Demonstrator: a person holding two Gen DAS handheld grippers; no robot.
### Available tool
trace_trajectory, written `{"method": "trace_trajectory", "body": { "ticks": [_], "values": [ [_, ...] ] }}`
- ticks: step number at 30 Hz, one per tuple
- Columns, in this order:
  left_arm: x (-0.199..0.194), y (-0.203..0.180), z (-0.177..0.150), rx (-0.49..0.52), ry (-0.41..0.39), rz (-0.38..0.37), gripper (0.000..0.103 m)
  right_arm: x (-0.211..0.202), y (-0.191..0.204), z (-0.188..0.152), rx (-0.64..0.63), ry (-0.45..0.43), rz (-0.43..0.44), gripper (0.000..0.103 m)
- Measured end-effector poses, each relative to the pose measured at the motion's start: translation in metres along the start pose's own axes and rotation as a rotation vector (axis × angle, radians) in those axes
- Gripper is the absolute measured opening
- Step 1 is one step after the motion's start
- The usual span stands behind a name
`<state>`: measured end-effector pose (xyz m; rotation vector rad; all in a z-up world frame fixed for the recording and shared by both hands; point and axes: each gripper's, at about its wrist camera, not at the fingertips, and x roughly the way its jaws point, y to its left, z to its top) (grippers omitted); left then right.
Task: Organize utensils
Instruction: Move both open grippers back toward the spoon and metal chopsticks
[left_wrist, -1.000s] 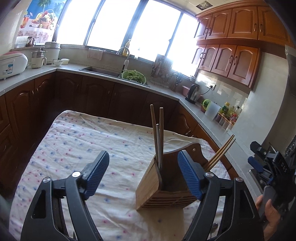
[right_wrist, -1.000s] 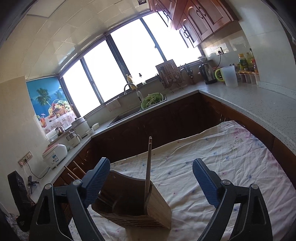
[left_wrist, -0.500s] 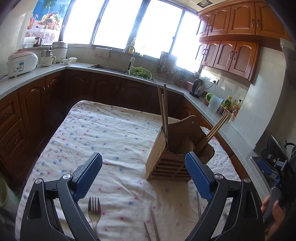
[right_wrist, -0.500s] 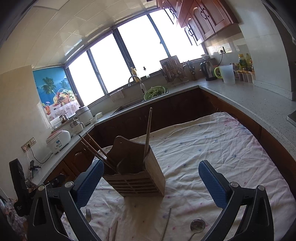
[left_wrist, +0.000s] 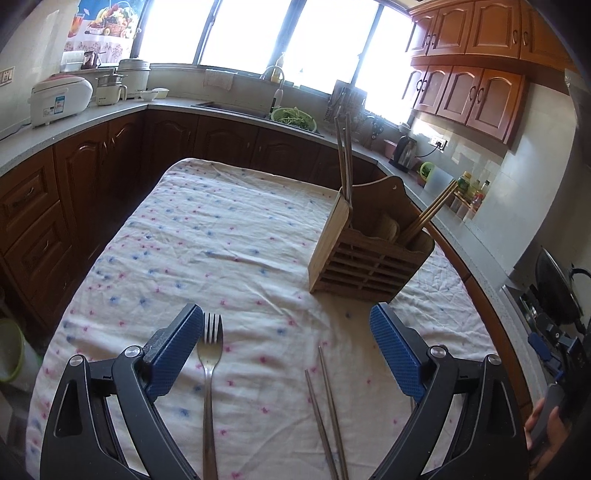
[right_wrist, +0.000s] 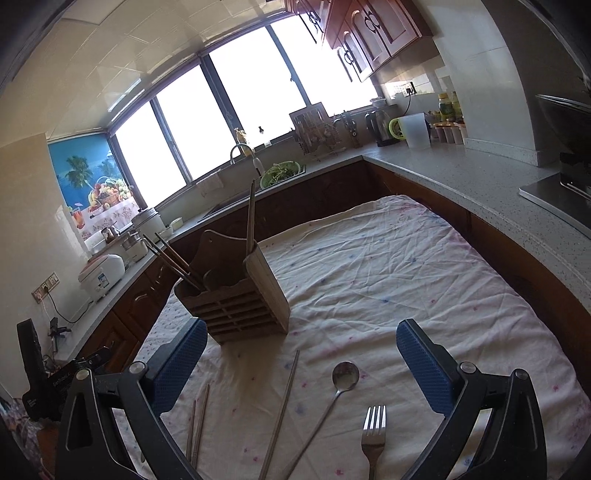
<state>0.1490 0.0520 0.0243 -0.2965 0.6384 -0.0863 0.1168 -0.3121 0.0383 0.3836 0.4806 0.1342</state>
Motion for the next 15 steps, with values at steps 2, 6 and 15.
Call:
{"method": "trace_trajectory", "body": {
  "ticks": [2, 6, 15],
  "values": [
    [0.001, 0.001, -0.007, -0.002, 0.019, 0.002, 0.094, -0.001, -0.002, -0.009, -0.005, 0.015, -0.010, 0.103],
    [0.003, -0.001, -0.022, 0.006, 0.047, 0.001, 0.094, -0.001, -0.005, -0.028, -0.016, 0.046, -0.020, 0.103],
    [0.009, -0.009, -0.040, 0.037, 0.099, -0.003, 0.094, 0.003, -0.010, -0.045, -0.026, 0.088, -0.024, 0.103]
  ]
}}
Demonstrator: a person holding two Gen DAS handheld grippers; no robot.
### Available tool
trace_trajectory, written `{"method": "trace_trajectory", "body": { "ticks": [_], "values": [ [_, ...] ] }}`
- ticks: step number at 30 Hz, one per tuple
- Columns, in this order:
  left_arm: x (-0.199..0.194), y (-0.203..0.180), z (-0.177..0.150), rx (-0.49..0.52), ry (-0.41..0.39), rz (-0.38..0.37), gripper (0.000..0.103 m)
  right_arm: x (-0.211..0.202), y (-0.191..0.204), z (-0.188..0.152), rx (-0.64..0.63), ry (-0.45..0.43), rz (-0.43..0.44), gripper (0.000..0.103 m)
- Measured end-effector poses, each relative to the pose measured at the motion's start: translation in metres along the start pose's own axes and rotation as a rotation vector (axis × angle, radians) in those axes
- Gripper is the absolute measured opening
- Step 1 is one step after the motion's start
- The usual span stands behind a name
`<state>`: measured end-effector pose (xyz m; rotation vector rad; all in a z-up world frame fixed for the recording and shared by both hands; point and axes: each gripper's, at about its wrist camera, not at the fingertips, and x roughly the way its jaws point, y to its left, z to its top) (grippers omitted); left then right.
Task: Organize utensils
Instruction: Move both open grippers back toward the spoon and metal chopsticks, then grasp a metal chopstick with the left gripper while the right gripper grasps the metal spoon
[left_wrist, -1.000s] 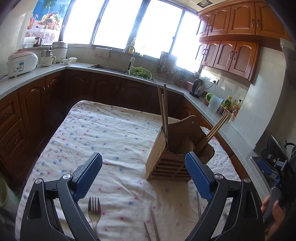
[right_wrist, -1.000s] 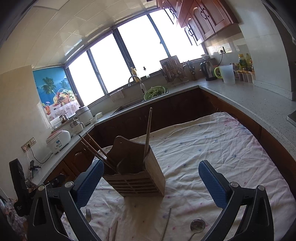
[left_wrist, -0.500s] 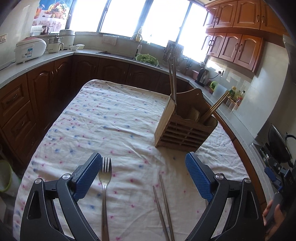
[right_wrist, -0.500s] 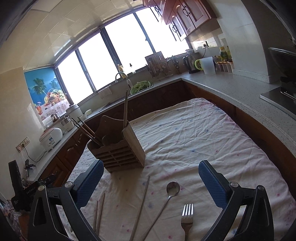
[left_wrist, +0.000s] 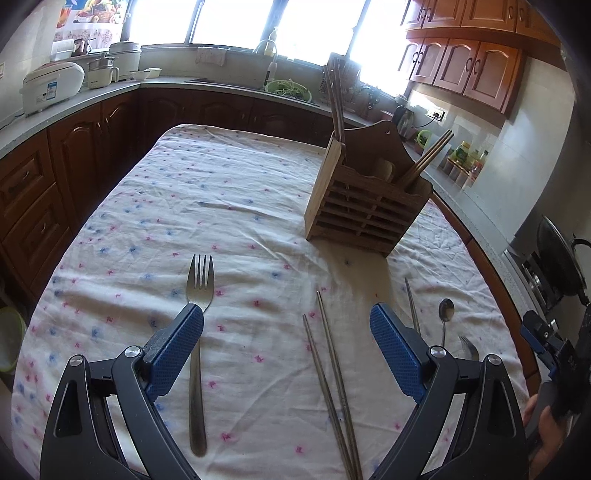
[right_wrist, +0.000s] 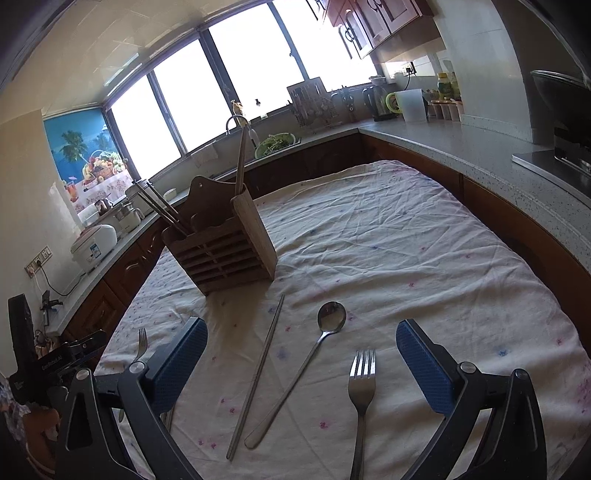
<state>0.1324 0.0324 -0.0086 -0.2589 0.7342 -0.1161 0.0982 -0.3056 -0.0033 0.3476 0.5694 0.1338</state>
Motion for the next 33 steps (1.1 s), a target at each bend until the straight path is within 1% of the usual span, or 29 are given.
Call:
{"method": "trace_trajectory", "body": {
  "ticks": [10, 20, 25, 29, 32, 33],
  "values": [
    [0.019, -0.010, -0.008, 0.055, 0.056, 0.001, 0.094, 0.013, -0.003, -0.003, 0.006, 0.027, -0.004, 0.103],
    [0.043, -0.019, -0.008, 0.097, 0.109, -0.024, 0.093, 0.034, 0.005, 0.001, -0.022, 0.058, 0.003, 0.101],
    [0.058, -0.028, -0.005, 0.131, 0.150, -0.041, 0.078, 0.052, 0.015, 0.004, -0.049, 0.101, 0.013, 0.087],
    [0.070, -0.035, -0.002, 0.154, 0.179, -0.048, 0.072, 0.070, 0.013, 0.005, -0.048, 0.147, -0.017, 0.083],
    [0.082, -0.039, -0.001, 0.169, 0.210, -0.045, 0.065, 0.085, 0.008, 0.005, -0.052, 0.184, -0.048, 0.082],
    [0.086, -0.040, 0.000, 0.172, 0.222, -0.047, 0.062, 0.090, 0.005, 0.005, -0.051, 0.198, -0.061, 0.080]
  ]
}}
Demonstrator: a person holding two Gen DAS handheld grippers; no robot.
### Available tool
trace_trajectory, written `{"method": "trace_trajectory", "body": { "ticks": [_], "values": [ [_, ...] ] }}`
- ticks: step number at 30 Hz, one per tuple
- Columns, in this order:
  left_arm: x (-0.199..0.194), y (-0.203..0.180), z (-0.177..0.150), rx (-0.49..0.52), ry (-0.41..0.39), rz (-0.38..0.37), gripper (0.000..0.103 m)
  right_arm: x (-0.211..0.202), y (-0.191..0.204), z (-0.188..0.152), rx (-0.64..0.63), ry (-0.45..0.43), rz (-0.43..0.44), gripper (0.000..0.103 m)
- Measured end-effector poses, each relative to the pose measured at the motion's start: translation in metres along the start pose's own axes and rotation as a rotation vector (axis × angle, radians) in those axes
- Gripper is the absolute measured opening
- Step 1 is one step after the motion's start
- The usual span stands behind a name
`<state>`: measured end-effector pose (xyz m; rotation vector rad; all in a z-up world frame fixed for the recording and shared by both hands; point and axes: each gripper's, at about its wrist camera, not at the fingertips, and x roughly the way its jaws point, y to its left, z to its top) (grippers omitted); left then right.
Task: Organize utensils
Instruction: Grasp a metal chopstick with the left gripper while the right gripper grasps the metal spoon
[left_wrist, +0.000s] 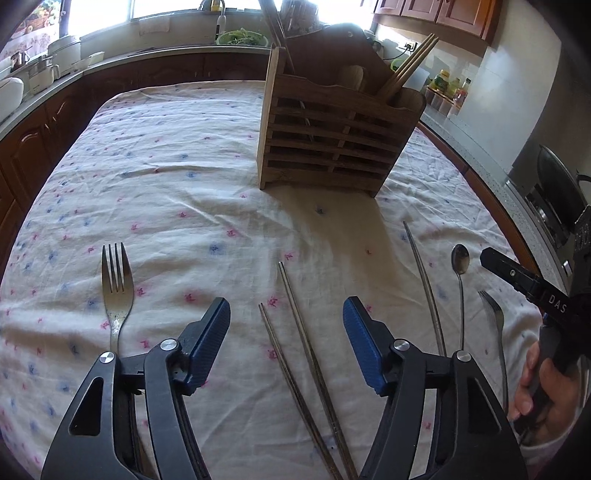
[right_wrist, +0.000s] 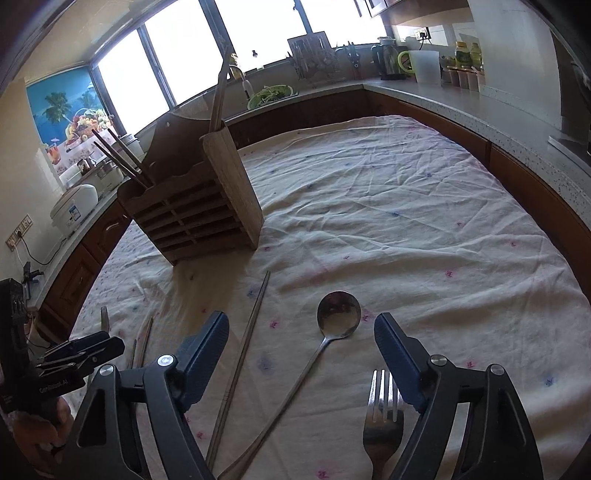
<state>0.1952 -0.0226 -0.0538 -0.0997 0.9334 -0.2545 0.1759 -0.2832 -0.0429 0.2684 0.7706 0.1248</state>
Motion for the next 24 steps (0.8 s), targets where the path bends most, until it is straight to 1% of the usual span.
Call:
{"method": "trace_trajectory", "body": {
  "ticks": [4, 5, 7, 9, 11, 13, 14, 15, 16, 17, 19, 22, 24],
  "values": [
    [0.017, -0.001, 0.005, 0.004, 0.041, -0.008, 0.055, 0.019, -0.010, 0.006, 0.010, 0.046, -0.031, 0.070],
    [0.022, -0.001, 0.006, 0.006, 0.051, -0.009, 0.053, 0.024, -0.011, 0.008, 0.005, 0.058, -0.038, 0.069],
    [0.030, -0.002, 0.008, 0.012, 0.075, -0.011, 0.046, 0.034, -0.012, 0.009, -0.008, 0.093, -0.051, 0.066],
    [0.033, -0.005, 0.010, 0.030, 0.074, -0.001, 0.044, 0.046, -0.012, 0.008, -0.016, 0.130, -0.055, 0.062],
    [0.035, -0.007, 0.012, 0.046, 0.077, 0.010, 0.040, 0.048, -0.007, 0.008, -0.040, 0.126, -0.070, 0.050],
    [0.037, -0.010, 0.013, 0.065, 0.077, 0.031, 0.027, 0.050, -0.005, 0.009, -0.050, 0.132, -0.066, 0.023],
    [0.038, -0.012, 0.013, 0.076, 0.075, 0.036, 0.025, 0.051, -0.004, 0.009, -0.056, 0.132, -0.068, 0.018],
    [0.039, -0.014, 0.013, 0.087, 0.077, 0.036, 0.016, 0.052, -0.003, 0.009, -0.058, 0.133, -0.061, 0.012],
    [0.040, -0.016, 0.013, 0.098, 0.077, 0.035, 0.009, 0.051, -0.003, 0.009, -0.054, 0.131, -0.046, 0.011],
    [0.040, -0.017, 0.013, 0.106, 0.076, 0.034, 0.007, 0.051, -0.003, 0.009, -0.052, 0.128, -0.040, 0.010],
    [0.040, -0.018, 0.013, 0.106, 0.075, 0.018, 0.007, 0.048, -0.002, 0.009, -0.051, 0.119, -0.024, 0.004],
    [0.040, -0.018, 0.013, 0.102, 0.073, 0.003, 0.006, 0.044, 0.000, 0.011, -0.049, 0.108, -0.008, 0.003],
    [0.038, -0.018, 0.013, 0.096, 0.076, -0.020, 0.005, 0.041, 0.001, 0.012, -0.047, 0.102, 0.005, 0.003]
  ]
}}
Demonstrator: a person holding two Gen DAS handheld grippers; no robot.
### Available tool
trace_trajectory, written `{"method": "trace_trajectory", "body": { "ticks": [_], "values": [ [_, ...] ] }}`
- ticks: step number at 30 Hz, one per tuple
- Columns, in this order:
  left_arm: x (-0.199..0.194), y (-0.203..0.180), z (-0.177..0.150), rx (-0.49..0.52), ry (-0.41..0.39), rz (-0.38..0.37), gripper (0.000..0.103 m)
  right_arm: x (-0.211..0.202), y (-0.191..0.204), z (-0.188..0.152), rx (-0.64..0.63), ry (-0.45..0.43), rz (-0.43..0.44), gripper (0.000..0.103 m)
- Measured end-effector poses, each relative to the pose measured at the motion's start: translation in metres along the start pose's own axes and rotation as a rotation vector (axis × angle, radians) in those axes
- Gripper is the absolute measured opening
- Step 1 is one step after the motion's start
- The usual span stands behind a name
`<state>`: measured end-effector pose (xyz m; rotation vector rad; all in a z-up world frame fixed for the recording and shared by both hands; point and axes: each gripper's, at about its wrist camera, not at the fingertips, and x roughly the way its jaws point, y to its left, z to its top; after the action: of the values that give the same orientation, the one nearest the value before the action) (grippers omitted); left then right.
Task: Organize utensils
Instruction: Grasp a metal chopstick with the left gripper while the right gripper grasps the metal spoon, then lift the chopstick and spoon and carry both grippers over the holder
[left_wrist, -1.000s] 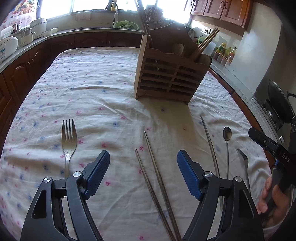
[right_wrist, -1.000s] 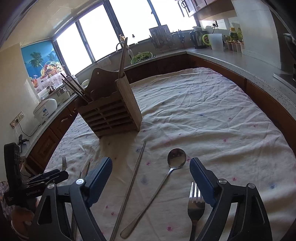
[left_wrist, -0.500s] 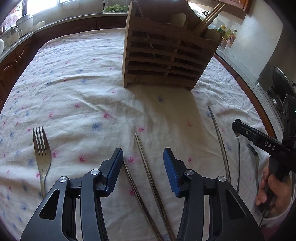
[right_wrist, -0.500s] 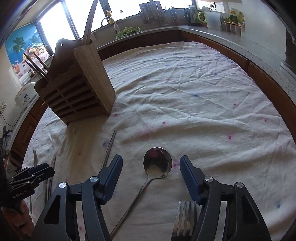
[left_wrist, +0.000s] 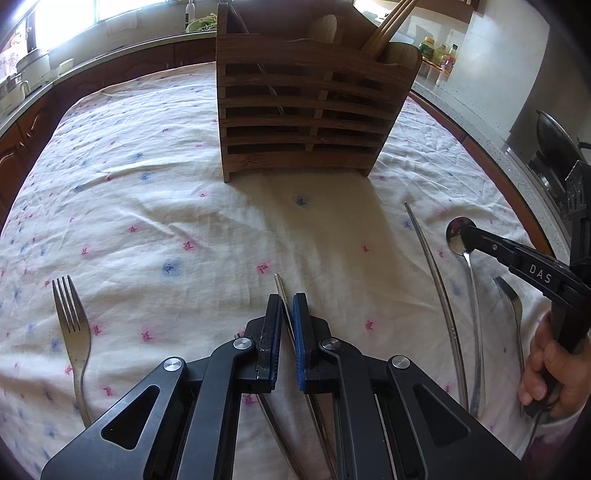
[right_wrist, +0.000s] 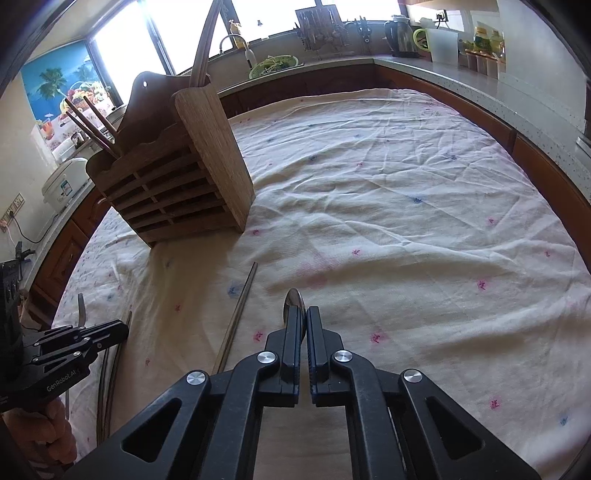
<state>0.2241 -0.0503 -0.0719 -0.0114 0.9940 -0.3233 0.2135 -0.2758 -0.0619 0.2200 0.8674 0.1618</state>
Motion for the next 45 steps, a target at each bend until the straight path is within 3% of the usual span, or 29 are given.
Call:
{"method": "trace_trajectory", "body": {
  "ticks": [10, 27, 45],
  "values": [
    [-0.042, 0.001, 0.004, -0.039, -0.093, -0.078, 0.004, -0.042, 0.010, 0.006, 0.004, -0.090, 0.052, 0.002],
    [-0.168, 0.005, -0.001, -0.053, -0.379, -0.142, 0.003, -0.136, 0.044, 0.021, -0.069, -0.316, 0.087, 0.002],
    [-0.196, 0.010, 0.008, -0.066, -0.479, -0.139, 0.003, -0.163, 0.054, 0.036, -0.087, -0.410, 0.103, 0.002]
  ]
}}
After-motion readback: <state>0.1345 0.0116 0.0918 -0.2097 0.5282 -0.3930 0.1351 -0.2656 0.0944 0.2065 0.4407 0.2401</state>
